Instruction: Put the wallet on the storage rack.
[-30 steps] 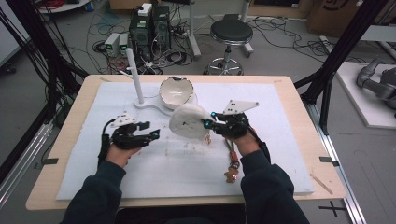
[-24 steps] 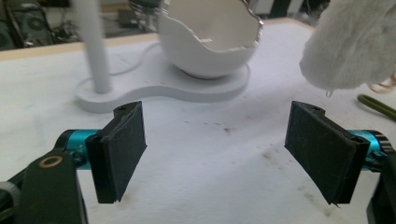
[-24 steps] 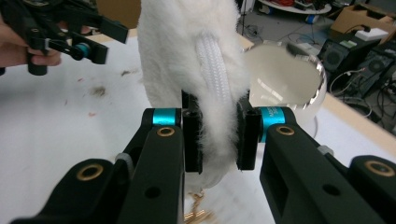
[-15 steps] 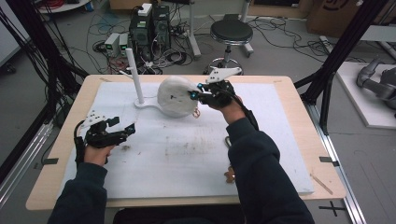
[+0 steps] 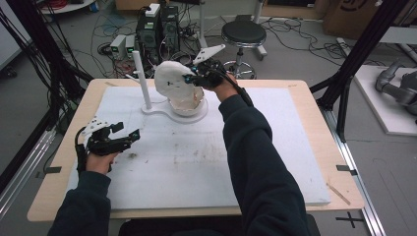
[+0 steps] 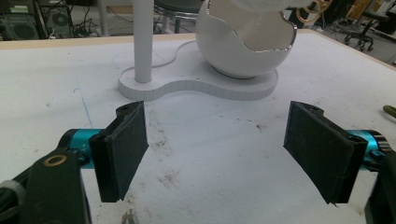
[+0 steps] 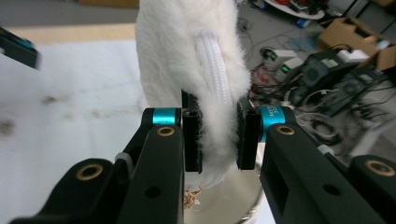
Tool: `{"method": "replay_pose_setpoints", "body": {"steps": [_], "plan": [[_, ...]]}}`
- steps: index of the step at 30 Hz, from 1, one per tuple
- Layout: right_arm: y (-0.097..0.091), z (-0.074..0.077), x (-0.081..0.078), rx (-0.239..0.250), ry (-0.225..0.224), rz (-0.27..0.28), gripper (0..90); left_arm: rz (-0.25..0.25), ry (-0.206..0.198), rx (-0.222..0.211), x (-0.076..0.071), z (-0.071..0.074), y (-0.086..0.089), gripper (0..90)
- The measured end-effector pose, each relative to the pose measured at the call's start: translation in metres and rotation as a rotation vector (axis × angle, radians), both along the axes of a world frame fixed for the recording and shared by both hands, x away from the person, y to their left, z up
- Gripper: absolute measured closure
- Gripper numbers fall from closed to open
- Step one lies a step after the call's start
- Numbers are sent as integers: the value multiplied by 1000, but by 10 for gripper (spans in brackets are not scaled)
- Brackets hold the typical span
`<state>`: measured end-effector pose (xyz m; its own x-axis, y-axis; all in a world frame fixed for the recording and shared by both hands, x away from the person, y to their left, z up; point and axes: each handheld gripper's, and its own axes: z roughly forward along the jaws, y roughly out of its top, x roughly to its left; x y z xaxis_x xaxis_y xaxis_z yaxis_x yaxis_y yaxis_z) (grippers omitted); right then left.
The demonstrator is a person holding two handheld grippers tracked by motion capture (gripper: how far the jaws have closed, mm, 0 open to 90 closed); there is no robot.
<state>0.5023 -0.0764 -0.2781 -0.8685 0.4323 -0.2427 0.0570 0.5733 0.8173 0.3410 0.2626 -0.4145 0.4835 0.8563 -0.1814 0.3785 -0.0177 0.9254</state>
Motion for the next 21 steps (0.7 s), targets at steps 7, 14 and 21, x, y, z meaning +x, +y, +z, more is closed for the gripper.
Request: {"method": "replay_pose_setpoints", "body": {"steps": [7,14,21], "plan": [[-4,-7,12,-57,-30,-26,775,-7,6,0,-1,-2,2,226],[-10,-19,18,-90,-51,-45,775,-3,11,-2,-2,-3,3,233],[-3,-18,17,-122,-108,-31,775,-1,12,-2,-2,-3,3,235]]}}
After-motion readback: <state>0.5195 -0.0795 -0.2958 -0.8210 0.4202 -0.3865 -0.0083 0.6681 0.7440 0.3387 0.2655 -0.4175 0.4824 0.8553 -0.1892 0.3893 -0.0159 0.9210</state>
